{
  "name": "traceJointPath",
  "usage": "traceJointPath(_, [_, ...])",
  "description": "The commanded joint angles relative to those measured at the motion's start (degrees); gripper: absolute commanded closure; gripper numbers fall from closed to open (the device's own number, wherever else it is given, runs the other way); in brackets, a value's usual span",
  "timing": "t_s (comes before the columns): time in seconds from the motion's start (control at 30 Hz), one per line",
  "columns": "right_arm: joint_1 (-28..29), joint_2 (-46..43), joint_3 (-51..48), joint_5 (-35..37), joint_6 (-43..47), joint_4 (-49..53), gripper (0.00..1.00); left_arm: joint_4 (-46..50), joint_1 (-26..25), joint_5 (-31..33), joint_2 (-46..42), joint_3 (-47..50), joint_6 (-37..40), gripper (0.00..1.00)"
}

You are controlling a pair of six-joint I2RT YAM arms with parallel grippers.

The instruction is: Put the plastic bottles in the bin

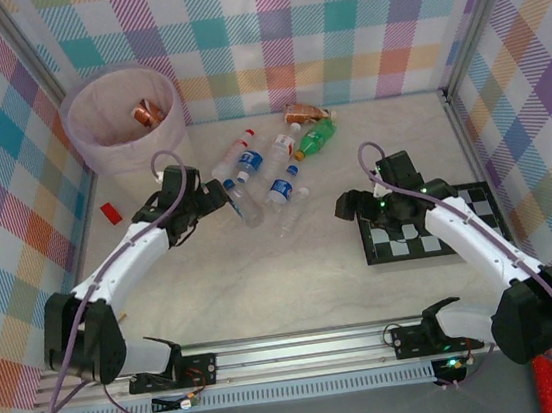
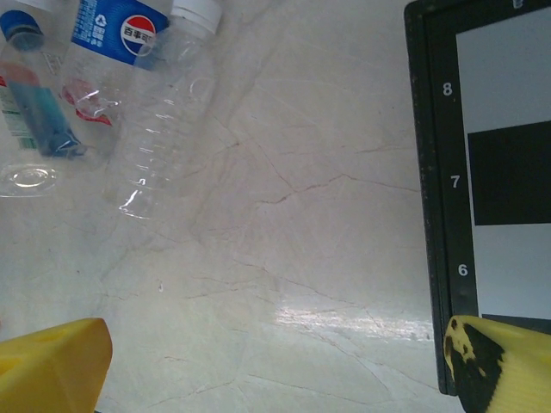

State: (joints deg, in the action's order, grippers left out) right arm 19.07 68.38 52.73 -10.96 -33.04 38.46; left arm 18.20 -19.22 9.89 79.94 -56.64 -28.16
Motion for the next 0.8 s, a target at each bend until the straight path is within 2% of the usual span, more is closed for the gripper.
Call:
traceJointPath(0.0, [-0.4,-0.4,-1.0,-0.4,-1.4,-0.3,0.01,-6.9,-0.7,-1.1,3.9,0.8,-1.8,0.00])
traceJointPath(0.3, [-0.3,-0.2,-0.7,0.1,-2.2,0.2,0.01,-11.4,-0.7,-3.9,13.6,1.0,-3.9,0.00])
traceJointPath(0.5, [-0.4,1.8,0.2,0.3,-1.3,0.4,0.01,-12.1,-0.8,-4.1,16.2,2.0,-4.0,0.01])
traceJointPath(0.77, [-0.4,2.4,-0.6,0.0,-1.3,-0.8,0.01,-11.7,-1.2,-3.2,14.7,3.9,-4.0,0.31])
